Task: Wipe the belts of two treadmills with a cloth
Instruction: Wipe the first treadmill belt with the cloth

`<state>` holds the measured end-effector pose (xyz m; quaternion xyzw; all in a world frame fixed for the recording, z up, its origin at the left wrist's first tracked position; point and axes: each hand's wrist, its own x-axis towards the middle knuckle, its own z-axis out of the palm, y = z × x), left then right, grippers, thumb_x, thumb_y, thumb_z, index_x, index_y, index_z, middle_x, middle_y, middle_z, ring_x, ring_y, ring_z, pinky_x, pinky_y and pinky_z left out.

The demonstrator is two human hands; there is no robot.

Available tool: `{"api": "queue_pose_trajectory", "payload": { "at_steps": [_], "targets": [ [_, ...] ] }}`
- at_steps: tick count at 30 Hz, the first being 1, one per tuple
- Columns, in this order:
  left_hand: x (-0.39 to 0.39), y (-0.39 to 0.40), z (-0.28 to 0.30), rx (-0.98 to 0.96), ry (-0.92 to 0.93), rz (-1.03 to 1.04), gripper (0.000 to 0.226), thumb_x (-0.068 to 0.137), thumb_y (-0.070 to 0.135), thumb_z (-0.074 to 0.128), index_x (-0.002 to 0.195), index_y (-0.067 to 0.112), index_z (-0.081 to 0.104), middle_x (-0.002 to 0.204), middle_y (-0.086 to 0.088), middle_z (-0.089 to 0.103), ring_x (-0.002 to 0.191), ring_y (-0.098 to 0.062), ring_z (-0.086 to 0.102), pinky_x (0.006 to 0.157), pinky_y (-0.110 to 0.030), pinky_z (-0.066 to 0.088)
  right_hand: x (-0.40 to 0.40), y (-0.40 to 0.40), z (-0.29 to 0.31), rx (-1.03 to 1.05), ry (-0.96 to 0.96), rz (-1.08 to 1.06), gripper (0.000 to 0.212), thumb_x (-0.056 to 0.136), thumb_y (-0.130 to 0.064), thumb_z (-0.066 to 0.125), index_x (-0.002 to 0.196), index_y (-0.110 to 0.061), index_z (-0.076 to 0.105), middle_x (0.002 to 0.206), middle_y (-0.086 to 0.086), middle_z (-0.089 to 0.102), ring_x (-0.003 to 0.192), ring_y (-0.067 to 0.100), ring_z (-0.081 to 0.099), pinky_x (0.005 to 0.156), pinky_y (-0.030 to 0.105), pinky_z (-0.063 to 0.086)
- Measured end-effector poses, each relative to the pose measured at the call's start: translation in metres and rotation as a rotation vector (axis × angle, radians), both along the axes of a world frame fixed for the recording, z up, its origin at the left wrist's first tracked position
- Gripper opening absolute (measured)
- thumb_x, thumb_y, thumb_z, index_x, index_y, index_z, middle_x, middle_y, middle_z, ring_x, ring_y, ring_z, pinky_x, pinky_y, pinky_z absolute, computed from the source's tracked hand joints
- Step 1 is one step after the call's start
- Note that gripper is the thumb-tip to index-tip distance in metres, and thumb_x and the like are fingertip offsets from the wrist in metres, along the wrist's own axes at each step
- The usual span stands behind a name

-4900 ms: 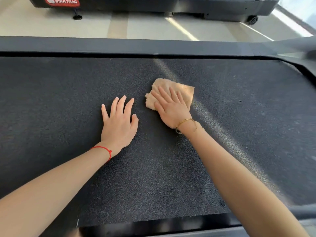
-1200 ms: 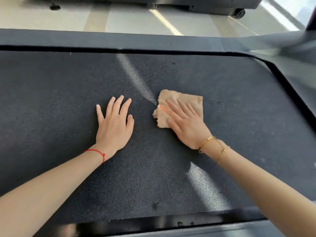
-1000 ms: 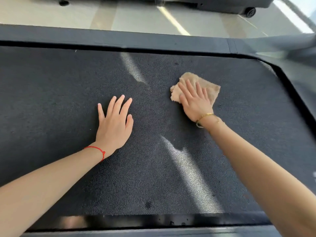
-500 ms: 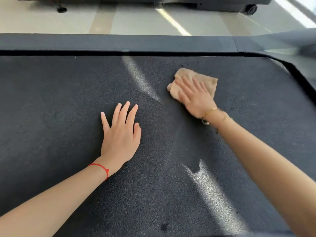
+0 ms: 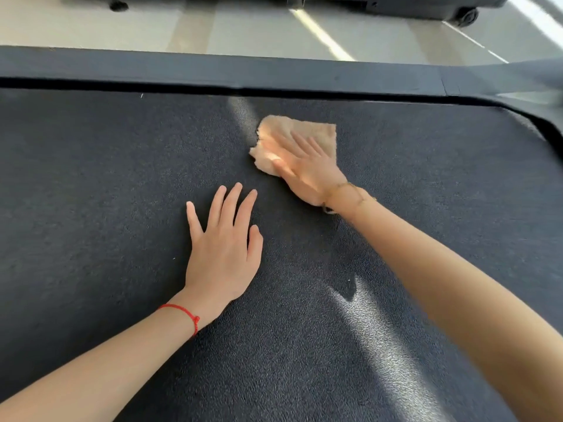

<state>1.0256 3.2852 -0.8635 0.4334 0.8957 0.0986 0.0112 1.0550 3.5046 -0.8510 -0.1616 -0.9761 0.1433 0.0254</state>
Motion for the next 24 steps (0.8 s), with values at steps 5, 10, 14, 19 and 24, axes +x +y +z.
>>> {"api": "queue_pose_trajectory", "payload": {
  "at_steps": [5,10,14,19,24],
  "targets": [
    [0.002,0.000,0.002,-0.018,0.012,0.004,0.063,0.096,0.040,0.010,0.156,0.025,0.020,0.164,0.002,0.017,0.153,-0.018,0.006,0.119,-0.064,0.008,0.026,0.083,0.002,0.074,-0.057,-0.266,0.051,0.106,-0.044,0.015,0.157,-0.035,0.011,0.166,-0.005,0.002,0.152,0.026,-0.001,0.122,0.044,-0.004],
    [0.003,0.002,0.003,-0.016,0.010,0.008,0.063,0.095,0.040,0.012,0.156,0.024,0.023,0.163,0.001,0.019,0.153,-0.019,0.009,0.119,-0.064,0.009,-0.012,0.100,0.006,0.047,-0.088,-0.372,0.051,0.107,-0.041,0.012,0.157,-0.034,0.012,0.166,-0.006,0.003,0.152,0.029,-0.002,0.123,0.046,-0.004],
    [0.002,0.002,0.002,-0.028,0.023,0.010,0.064,0.095,0.040,0.011,0.156,0.025,0.021,0.164,0.002,0.018,0.153,-0.018,0.008,0.119,-0.064,0.009,-0.024,0.055,0.004,0.014,-0.076,-0.169,0.049,0.107,-0.037,0.015,0.156,-0.036,0.015,0.165,-0.009,0.005,0.152,0.028,-0.002,0.123,0.045,-0.003],
    [0.001,0.000,-0.001,-0.031,0.027,0.003,0.063,0.096,0.041,0.010,0.157,0.025,0.019,0.164,0.002,0.017,0.153,-0.018,0.007,0.119,-0.064,0.009,0.019,0.028,-0.003,0.013,-0.048,0.067,0.049,0.107,-0.041,0.018,0.156,-0.038,0.015,0.164,-0.011,0.007,0.152,0.022,-0.002,0.123,0.041,-0.005],
    [0.000,0.001,-0.003,-0.012,0.021,0.000,0.063,0.096,0.041,0.011,0.156,0.026,0.019,0.164,0.002,0.017,0.153,-0.018,0.007,0.119,-0.064,0.009,0.041,0.104,0.002,0.083,-0.092,-0.246,0.052,0.105,-0.047,0.018,0.156,-0.038,0.010,0.165,-0.007,0.002,0.152,0.025,-0.002,0.121,0.042,-0.005]
  ]
}}
